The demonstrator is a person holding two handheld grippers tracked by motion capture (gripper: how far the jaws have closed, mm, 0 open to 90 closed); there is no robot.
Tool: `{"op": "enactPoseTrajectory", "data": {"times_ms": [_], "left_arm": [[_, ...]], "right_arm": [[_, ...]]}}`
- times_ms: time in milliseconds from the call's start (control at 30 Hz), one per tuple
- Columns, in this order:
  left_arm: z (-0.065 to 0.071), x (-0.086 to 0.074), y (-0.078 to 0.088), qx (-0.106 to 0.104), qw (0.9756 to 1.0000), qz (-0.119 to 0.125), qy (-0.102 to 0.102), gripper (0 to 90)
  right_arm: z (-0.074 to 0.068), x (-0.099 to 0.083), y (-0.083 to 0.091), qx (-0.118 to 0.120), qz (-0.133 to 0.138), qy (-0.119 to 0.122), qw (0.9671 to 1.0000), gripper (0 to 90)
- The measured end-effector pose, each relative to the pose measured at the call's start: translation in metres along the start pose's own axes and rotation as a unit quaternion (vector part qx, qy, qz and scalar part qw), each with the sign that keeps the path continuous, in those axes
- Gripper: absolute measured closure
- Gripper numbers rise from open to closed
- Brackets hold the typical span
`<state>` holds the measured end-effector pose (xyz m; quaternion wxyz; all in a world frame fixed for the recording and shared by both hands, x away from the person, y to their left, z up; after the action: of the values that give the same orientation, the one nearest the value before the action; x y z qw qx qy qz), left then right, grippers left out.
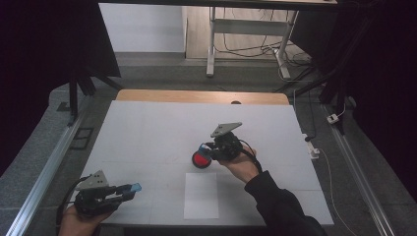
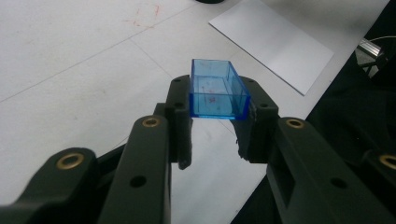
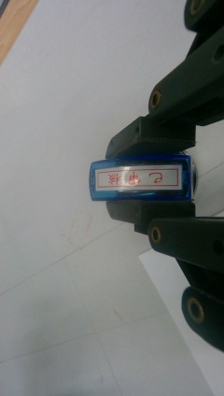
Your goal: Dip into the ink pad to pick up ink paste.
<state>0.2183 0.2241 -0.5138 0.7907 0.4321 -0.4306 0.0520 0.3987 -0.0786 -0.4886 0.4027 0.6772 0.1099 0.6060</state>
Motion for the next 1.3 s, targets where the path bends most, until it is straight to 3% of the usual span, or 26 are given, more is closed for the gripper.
{"op": "enactPoseTrajectory", "data": {"times_ms": [333, 900, 1300], "left_arm": [[0.0, 0.0, 0.001, 0.0, 1.0, 0.001, 0.001, 68.9], [0.0, -0.001, 0.001, -0.001, 1.0, 0.0, -0.001, 68.9], [0.001, -0.001, 0.0, 0.0, 1.0, -0.002, -0.001, 68.8]], "right_arm": [[0.005, -0.003, -0.019, -0.005, -0.02, 0.0, 0.9998, 71.0], [0.009, -0.01, -0.035, -0.009, -0.047, 0.007, 0.9988, 71.0], [0.012, -0.009, -0.04, -0.002, -0.052, -0.012, 0.9986, 71.5]]}}
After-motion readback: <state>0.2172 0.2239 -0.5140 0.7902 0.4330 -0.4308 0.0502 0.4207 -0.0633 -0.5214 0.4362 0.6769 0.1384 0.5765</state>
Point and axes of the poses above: each handheld gripper's, and its own axes: y roughly backward along the jaws, x roughly out of its top, z roughly to its right, the point moved 5 cm from there along -y, roughly forward along the jaws, and after that the axes turned 4 degrees about y, right-handed, at the moved point
